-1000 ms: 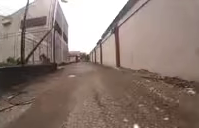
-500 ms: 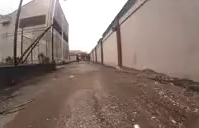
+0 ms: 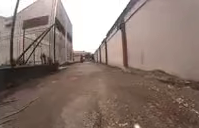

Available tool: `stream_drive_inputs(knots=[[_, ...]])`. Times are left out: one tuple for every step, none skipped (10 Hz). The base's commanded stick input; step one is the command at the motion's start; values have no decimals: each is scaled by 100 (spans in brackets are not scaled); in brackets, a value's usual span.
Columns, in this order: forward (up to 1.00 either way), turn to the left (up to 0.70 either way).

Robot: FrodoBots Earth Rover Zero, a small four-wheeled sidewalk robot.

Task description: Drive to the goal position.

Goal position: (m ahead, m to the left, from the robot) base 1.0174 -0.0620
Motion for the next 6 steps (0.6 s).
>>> stream_drive_inputs(knots=[[70, 0], [70, 0], [70, 0], [70, 0], [70, 0], [70, 0]])
